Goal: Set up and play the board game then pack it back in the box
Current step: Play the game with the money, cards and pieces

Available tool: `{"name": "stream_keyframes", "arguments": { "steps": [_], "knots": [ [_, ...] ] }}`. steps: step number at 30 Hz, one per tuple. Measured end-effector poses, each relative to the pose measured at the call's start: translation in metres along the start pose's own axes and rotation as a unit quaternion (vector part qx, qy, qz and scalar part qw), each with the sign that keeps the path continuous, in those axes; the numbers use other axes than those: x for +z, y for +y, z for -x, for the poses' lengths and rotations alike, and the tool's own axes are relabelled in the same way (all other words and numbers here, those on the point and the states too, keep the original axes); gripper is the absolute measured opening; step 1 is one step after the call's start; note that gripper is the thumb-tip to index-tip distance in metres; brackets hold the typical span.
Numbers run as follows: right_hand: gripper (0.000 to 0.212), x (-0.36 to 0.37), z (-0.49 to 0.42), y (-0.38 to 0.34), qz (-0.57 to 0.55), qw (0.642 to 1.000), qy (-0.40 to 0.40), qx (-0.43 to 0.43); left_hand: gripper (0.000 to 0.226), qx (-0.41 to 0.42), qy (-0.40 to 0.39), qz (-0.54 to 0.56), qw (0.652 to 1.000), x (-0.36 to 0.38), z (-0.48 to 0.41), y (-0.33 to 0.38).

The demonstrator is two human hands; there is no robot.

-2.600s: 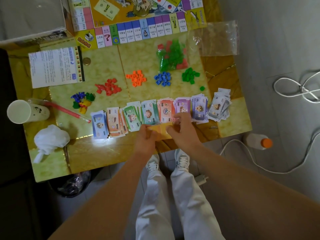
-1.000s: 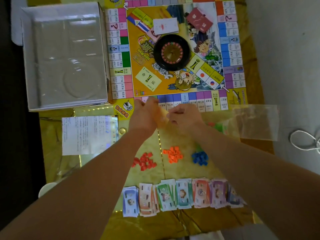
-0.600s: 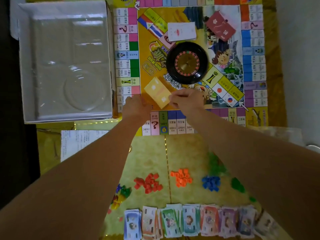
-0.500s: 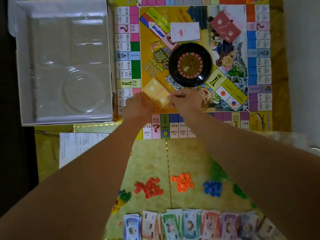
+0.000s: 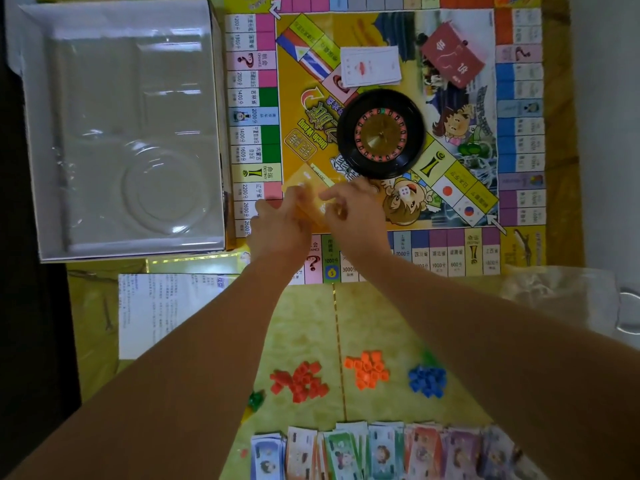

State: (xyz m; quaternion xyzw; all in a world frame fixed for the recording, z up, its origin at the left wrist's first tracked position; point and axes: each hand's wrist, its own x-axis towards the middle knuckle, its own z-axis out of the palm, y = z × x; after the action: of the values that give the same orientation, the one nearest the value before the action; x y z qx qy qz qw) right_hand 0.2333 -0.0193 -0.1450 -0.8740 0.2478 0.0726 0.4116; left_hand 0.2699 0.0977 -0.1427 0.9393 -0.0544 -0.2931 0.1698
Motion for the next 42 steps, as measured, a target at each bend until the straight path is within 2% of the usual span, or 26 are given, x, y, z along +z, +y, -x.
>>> {"name": "stream_keyframes", "arguments": {
  "steps": [2, 4, 6, 11, 15, 19, 22, 24, 28, 35, 38, 42],
  "knots": [
    [0.038, 0.001, 0.006, 0.003, 0.028, 0.997, -0.059, -0.040, 0.043, 0.006, 0.005, -0.002, 1.000, 0.001, 0.004, 0.000],
    [0.055, 0.001, 0.011, 0.003, 0.054, 0.993, -0.086, -0.057, 0.046, 0.010, 0.005, -0.006, 1.000, 0.002, 0.010, 0.000],
    [0.061, -0.001, 0.014, 0.000, 0.075, 0.989, -0.110, -0.059, 0.049, 0.013, -0.003, -0.020, 1.000, 0.001, 0.015, 0.001],
    [0.051, -0.016, 0.023, -0.005, 0.043, 0.988, -0.149, -0.024, 0.048, 0.014, -0.044, -0.040, 0.998, -0.008, 0.020, 0.004],
    [0.040, -0.032, 0.053, 0.004, 0.013, 0.995, -0.101, -0.012, 0.047, 0.016, -0.028, -0.056, 0.998, -0.007, 0.044, 0.009],
    [0.023, -0.047, 0.100, 0.023, -0.006, 0.997, -0.081, 0.000, 0.045, 0.082, 0.013, -0.079, 0.993, 0.012, 0.086, 0.011],
    [0.014, -0.055, 0.141, 0.039, -0.004, 0.996, -0.084, 0.034, 0.029, 0.127, 0.024, -0.050, 0.990, 0.030, 0.126, 0.012],
    [0.018, -0.057, 0.169, 0.050, 0.021, 0.995, -0.081, 0.052, 0.021, 0.138, 0.010, -0.039, 0.990, 0.043, 0.157, 0.010],
    [0.019, -0.057, 0.224, 0.077, 0.090, 0.986, -0.107, 0.088, 0.021, 0.150, -0.046, -0.082, 0.984, 0.073, 0.212, -0.011],
    [0.015, -0.038, 0.284, 0.106, 0.156, 0.972, -0.162, 0.064, 0.027, 0.134, -0.077, -0.117, 0.981, 0.114, 0.267, -0.028],
    [0.025, -0.032, 0.297, 0.112, 0.112, 0.977, -0.167, 0.073, 0.040, 0.112, -0.078, -0.087, 0.987, 0.123, 0.278, -0.033],
    [0.030, -0.029, 0.309, 0.117, 0.055, 0.983, -0.159, 0.079, 0.038, 0.098, -0.055, -0.050, 0.992, 0.129, 0.292, -0.043]
  ]
}}
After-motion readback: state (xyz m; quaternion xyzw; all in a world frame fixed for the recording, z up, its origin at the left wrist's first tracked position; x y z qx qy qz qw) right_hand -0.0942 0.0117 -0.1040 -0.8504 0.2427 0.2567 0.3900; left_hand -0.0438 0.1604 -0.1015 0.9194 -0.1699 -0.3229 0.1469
